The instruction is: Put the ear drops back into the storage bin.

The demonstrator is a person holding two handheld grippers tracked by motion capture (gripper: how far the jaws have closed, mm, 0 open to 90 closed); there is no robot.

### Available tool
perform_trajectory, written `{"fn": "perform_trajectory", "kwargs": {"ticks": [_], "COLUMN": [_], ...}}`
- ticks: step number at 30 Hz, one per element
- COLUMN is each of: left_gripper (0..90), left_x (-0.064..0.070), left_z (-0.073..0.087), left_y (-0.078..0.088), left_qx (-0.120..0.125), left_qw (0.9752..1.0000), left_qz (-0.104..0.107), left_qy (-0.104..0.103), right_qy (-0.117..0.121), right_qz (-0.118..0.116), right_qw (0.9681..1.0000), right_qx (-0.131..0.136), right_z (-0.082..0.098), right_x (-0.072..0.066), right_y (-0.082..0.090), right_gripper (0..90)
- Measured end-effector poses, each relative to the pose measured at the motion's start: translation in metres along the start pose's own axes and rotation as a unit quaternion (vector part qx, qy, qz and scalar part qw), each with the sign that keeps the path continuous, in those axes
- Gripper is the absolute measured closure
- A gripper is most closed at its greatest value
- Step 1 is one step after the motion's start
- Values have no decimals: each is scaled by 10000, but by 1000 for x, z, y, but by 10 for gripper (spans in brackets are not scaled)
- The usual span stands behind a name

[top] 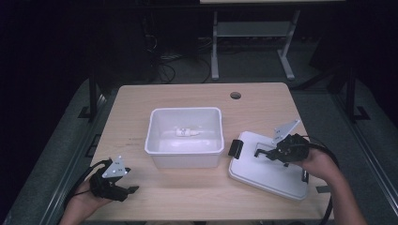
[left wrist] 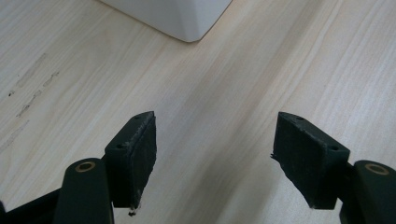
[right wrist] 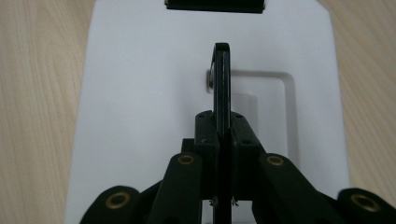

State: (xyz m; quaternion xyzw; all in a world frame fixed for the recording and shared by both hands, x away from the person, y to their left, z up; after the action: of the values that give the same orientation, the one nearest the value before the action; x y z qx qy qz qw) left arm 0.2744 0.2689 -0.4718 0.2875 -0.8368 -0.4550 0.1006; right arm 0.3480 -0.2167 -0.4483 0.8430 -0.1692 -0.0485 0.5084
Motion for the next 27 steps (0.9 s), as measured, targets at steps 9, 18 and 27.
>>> {"fn": "perform_trajectory", "kwargs": {"ticks": [9,18,27], "left_gripper": [294,288,274], "left_x": [0,0,0], "left_z": [0,0,-1], "left_y": [1,0,2], "left_qx": [18,34,49], "left_qw": [10000,10000,10000], "left_qz": [-13,20,-6], "left_qy": [13,54,38], "right_qy": [99,150,196], "right_qz": [51,35,66], "right_qw": [9999,9997,9995], "right_qx": [96,165,243], "right_z": [-8,-15,-22], "right_x": [-1,-1,-4], "right_y": [16,29,44], "right_gripper": [837,837,836]}}
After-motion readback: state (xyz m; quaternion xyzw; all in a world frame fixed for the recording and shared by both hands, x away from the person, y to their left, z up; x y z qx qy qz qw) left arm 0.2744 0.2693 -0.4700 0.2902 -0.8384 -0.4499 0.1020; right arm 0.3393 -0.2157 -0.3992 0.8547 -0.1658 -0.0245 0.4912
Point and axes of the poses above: each handheld gripper's, and its own axes: y roughly backward along the jaws, z roughly out of its underside, x roughly to its right, the point moved 7 cm from there along -y, roughly forward along the jaws, and after that the axes turned 3 degrees about y, right-handed, at the moved point
